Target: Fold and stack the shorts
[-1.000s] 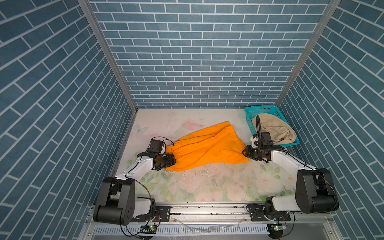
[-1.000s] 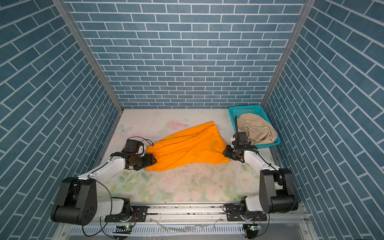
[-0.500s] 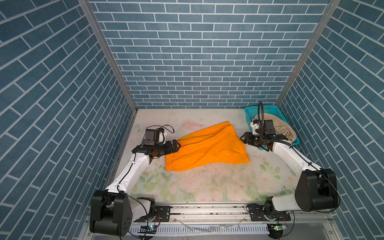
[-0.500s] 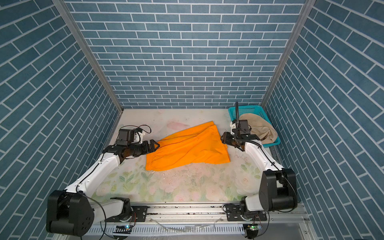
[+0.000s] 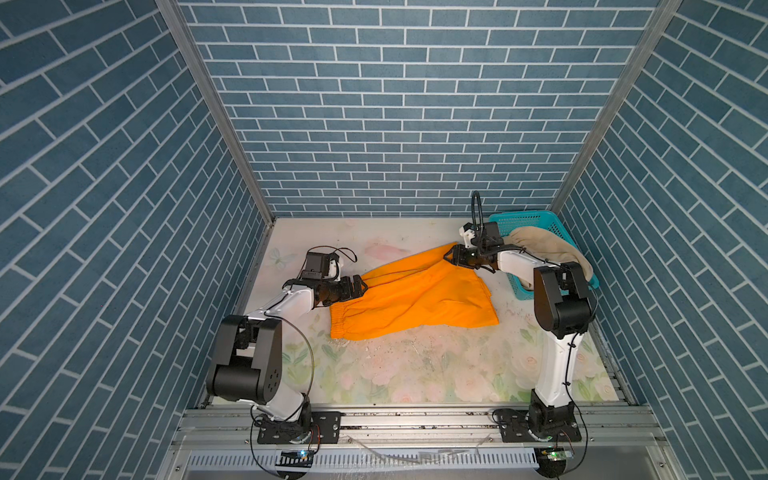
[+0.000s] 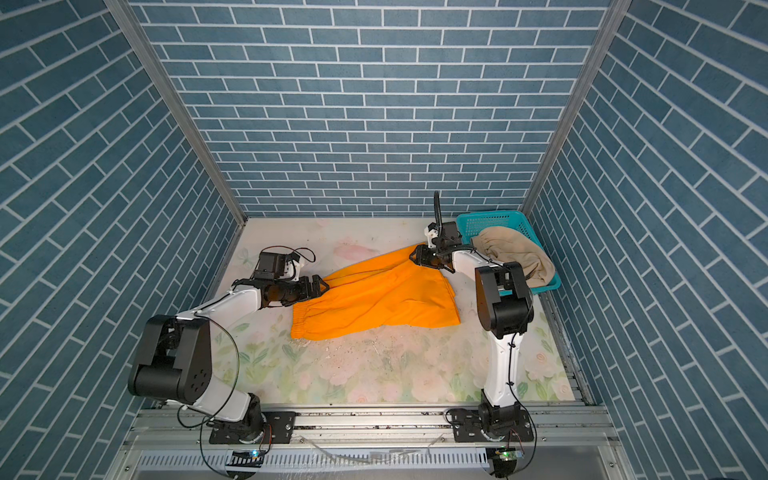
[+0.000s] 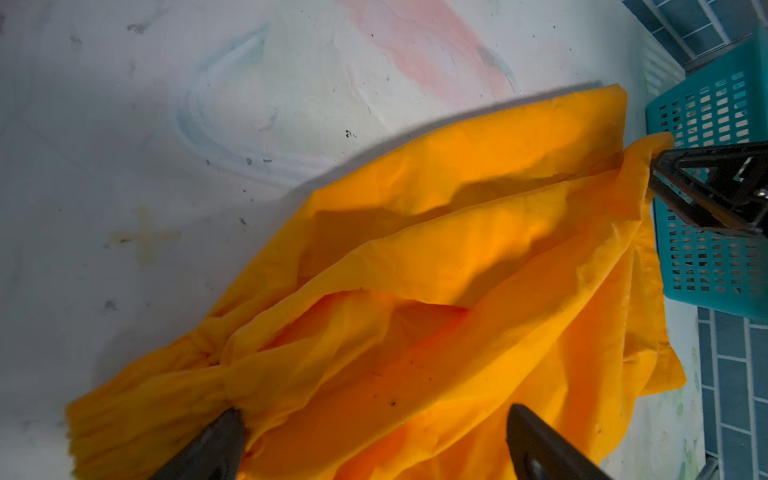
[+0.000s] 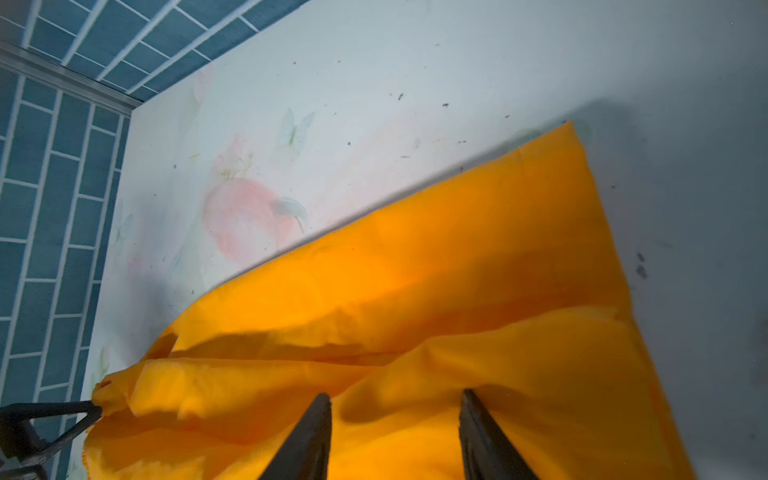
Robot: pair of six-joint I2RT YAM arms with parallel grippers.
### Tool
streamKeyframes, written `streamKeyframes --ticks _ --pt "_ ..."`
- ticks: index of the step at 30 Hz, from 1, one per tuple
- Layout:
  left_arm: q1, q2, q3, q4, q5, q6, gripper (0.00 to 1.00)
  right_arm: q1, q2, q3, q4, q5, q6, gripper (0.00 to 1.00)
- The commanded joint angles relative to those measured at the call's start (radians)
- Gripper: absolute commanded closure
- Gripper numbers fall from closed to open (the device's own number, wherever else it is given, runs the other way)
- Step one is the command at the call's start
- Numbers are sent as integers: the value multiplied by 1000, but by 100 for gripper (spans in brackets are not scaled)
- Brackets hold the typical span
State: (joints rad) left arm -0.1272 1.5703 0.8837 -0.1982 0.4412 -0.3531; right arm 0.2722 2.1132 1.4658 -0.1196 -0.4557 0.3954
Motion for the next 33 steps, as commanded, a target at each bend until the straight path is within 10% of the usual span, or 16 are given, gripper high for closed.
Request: streamKeyframes --ticks 1,9,17,25,33 --pt "-2 42 24 -14 -94 20 0 -3 46 52 -56 55 -9 49" --pt "-2 18 28 -49 -94 6 0 -11 70 105 -155 114 -69 47" --pt "0 -245 157 -312 -184 2 0 48 -291 -47 -128 121 -199 40" --pt "241 -521 137 -576 -61 -18 0 431 -614 -290 -153 340 -322 37" --pt "399 -518 91 -665 44 25 0 843 -526 -287 -114 651 -449 26"
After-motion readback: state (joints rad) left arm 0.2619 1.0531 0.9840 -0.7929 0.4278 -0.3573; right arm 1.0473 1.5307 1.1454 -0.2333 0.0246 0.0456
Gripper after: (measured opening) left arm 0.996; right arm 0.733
